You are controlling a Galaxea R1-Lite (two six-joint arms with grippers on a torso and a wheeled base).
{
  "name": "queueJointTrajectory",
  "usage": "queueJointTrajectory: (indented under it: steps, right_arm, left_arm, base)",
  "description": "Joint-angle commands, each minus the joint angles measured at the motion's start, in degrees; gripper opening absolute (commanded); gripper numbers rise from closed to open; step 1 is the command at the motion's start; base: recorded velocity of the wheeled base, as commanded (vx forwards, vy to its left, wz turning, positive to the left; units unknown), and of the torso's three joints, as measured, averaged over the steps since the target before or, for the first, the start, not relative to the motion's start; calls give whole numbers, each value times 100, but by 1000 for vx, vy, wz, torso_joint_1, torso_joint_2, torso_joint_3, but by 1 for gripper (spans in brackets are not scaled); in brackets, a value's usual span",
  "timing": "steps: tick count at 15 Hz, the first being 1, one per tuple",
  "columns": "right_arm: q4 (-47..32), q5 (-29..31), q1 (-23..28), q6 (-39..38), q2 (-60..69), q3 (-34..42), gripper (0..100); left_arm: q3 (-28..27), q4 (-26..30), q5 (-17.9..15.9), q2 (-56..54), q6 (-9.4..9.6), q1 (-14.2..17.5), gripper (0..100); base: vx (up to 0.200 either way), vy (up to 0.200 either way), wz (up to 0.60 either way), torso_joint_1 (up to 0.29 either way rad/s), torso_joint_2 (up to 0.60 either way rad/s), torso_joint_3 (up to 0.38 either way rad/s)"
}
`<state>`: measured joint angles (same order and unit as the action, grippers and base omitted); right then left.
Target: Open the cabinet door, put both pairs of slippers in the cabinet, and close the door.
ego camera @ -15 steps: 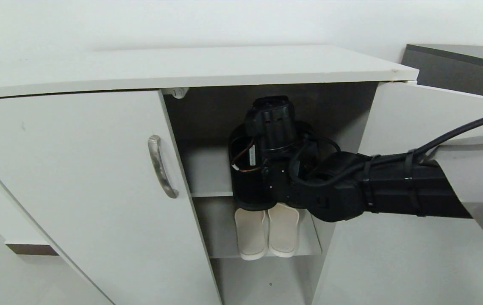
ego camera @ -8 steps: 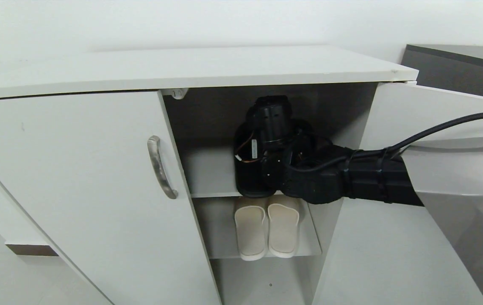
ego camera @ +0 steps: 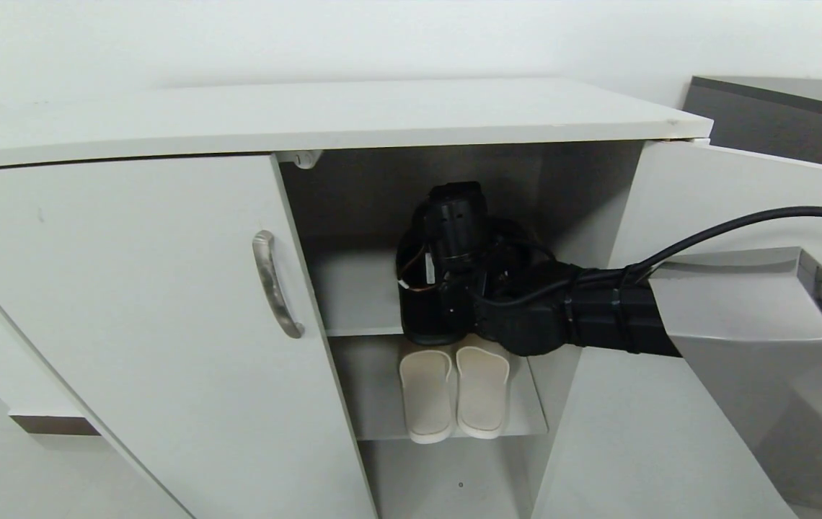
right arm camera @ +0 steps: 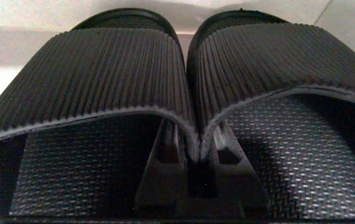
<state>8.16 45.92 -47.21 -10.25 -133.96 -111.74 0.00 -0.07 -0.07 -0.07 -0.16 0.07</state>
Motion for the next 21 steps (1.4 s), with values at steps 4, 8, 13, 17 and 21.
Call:
queueJointTrajectory:
  steps: [4, 8, 13, 17, 21]
  right_arm:
    - [11, 4, -7, -21, 37, 100, 100]
    - [55, -39, -51, -161, 977, 1154, 100]
    - [397, -1077, -332, -592, 2401, 3088, 100]
    - [1768, -1850, -675, -618, 3333, 4696, 100]
    - [2041, -1876, -1150, -618, 4045, 5654, 0]
  left_arm:
    - [0, -1, -1, 7, -2, 1, 0]
    - [0, -1, -1, 7, -2, 1, 0]
    - [0, -1, -1, 7, -2, -7, 0]
    - [0, -1, -1, 7, -11, 1, 0]
    - [0, -1, -1, 7, -2, 1, 0]
  base:
    - [0, 0, 0, 0, 0, 0]
    - [0, 0, 0, 0, 0, 0]
    - [-80, 0, 0, 2, 4, 0]
    - [-200, 0, 0, 2, -2, 2]
    - [-200, 0, 0, -1, 2, 1]
